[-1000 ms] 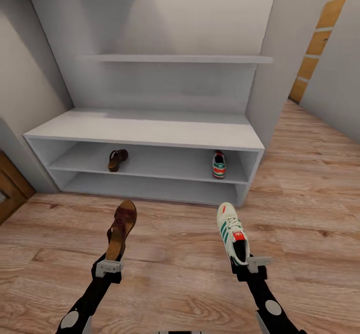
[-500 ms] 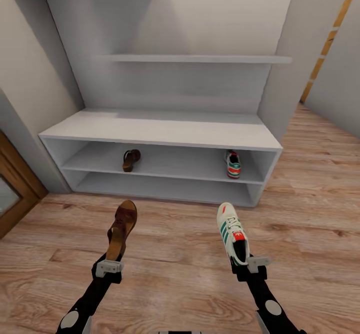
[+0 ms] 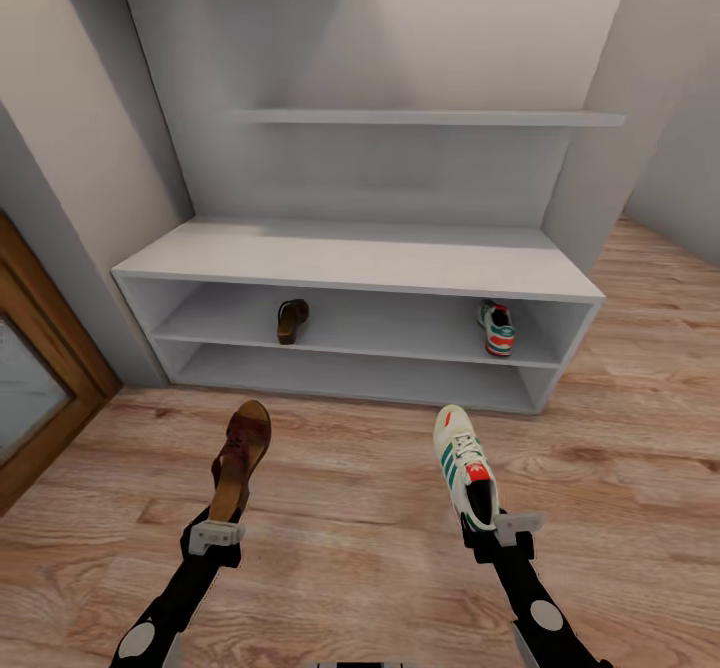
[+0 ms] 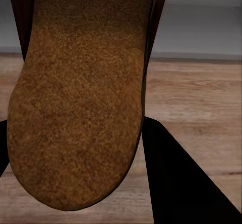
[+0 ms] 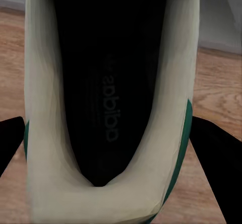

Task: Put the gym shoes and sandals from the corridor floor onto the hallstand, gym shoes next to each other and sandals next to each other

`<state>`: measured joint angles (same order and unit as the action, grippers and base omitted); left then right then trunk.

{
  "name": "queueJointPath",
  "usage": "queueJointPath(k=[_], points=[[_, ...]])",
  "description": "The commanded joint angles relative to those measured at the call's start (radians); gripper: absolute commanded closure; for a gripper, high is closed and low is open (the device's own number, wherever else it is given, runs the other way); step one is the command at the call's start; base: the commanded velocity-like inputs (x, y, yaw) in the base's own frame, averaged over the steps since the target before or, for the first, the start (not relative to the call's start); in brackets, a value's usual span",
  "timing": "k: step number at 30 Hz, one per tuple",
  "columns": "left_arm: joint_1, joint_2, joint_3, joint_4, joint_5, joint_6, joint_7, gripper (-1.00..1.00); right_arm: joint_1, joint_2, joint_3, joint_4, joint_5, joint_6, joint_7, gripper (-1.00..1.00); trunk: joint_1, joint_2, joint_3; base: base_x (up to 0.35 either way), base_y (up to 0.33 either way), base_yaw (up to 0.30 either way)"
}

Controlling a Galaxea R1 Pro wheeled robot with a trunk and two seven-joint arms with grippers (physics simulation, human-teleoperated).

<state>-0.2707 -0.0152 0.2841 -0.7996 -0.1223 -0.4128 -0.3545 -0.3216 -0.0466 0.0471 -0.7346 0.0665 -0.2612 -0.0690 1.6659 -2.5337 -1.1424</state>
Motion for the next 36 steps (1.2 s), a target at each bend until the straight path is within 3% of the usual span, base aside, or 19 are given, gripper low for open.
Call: queueJointPath(k=[1, 11, 23, 36], points=[[-0.001, -0.002, 0.008, 0.0, -0.013, -0.006, -0.005, 1.0, 0.0, -0.001, 0.004, 0.0, 0.007, -0.001, -0.008, 1.0, 0.0, 0.0, -0.001, 0.0, 0.314, 0.0], [-0.001, -0.002, 0.009, 0.0, -0.014, -0.009, -0.006, 1.0, 0.001, -0.001, 0.004, 0.0, 0.007, -0.001, -0.008, 1.0, 0.0, 0.0, -0.001, 0.0, 0.232, -0.029], [-0.001, -0.002, 0.009, 0.0, -0.014, -0.009, -0.006, 1.0, 0.0, -0.002, 0.003, 0.0, 0.004, -0.001, -0.009, 1.0, 0.0, 0.0, -0.001, 0.0, 0.021, -0.216], [-0.001, -0.002, 0.009, 0.0, -0.014, -0.009, -0.005, 1.0, 0.0, -0.001, 0.002, -0.001, 0.004, -0.001, -0.011, 1.0, 0.0, 0.0, -0.001, 0.0, 0.001, -0.037]])
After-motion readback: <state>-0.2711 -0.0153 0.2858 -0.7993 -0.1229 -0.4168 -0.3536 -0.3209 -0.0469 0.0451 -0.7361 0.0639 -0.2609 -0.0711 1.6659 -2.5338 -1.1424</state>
